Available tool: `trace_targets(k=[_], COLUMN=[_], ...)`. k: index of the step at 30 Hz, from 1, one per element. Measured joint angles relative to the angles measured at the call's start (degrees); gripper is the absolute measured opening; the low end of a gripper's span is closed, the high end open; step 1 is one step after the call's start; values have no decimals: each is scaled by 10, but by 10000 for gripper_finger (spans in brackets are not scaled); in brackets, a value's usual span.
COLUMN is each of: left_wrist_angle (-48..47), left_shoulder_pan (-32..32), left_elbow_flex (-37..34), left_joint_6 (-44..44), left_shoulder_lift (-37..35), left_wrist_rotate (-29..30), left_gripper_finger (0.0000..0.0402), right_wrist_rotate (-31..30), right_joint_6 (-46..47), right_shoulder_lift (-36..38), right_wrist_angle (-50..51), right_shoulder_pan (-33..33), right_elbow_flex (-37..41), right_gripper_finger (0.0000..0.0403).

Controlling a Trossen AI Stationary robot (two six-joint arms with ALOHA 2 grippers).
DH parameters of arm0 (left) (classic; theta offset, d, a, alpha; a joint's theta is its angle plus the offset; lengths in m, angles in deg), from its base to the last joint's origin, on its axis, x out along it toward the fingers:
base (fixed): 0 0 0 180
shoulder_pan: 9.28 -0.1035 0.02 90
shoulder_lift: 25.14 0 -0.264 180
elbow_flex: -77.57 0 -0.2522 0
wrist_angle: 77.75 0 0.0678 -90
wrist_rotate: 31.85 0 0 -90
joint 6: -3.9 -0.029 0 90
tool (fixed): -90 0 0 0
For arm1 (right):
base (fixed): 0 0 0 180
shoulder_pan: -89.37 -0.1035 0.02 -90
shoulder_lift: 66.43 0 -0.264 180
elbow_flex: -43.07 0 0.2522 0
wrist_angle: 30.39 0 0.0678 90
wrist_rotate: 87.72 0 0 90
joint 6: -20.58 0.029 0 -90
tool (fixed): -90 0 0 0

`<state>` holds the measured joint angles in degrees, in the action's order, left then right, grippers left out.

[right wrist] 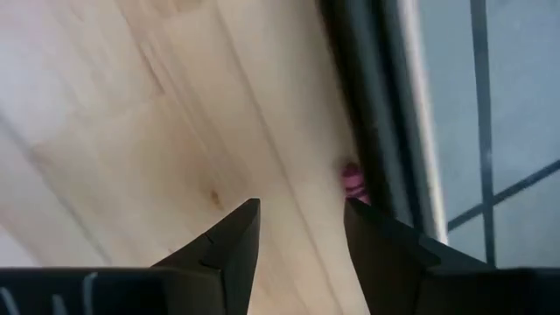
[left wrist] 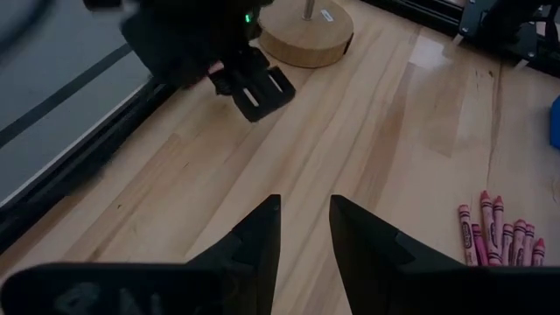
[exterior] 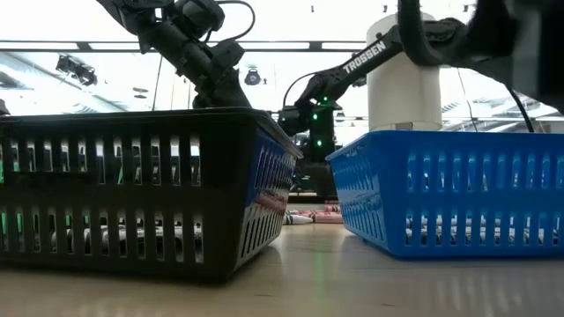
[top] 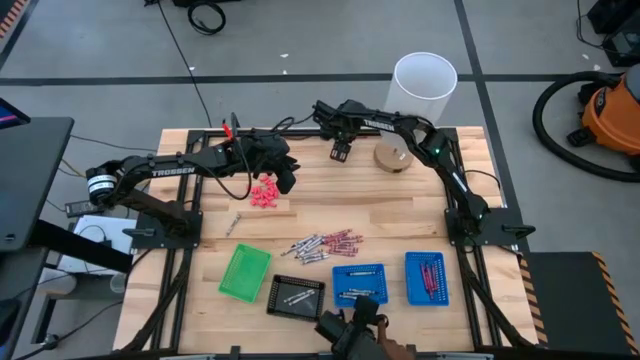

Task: Sort crayons
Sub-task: Put the red crayon into the right blue basket

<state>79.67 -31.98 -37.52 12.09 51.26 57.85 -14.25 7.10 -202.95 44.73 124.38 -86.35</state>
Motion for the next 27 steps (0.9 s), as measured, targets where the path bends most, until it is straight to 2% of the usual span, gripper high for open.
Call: trace_targets(k=[7,13,17,19,27], left_wrist_angle=[0,0,0,0,0], left_shoulder_pan=[0,0,0,0,0], left_elbow_flex=[0,0,0,0,0], left_joint_6=[2,1,-3,-10,-15], left_shoulder_lift=[0,0,0,0,0], left_wrist_rotate=[0,0,0,0,0], left_gripper_finger=[110,110,110,110,110], right_wrist_rotate=[-20,3,60,70,86], right_joint_6=[-18,-43,-60,-68,-71], right_shoulder_lift=[-3,-3,-2,-1,-1], right_wrist_angle=[6,-7,-12,-12,-6], right_shoulder_pan=[11,31,41,42,4], right_elbow_flex=[6,6,6,6,6], right_gripper_finger=[176,176,176,176,176])
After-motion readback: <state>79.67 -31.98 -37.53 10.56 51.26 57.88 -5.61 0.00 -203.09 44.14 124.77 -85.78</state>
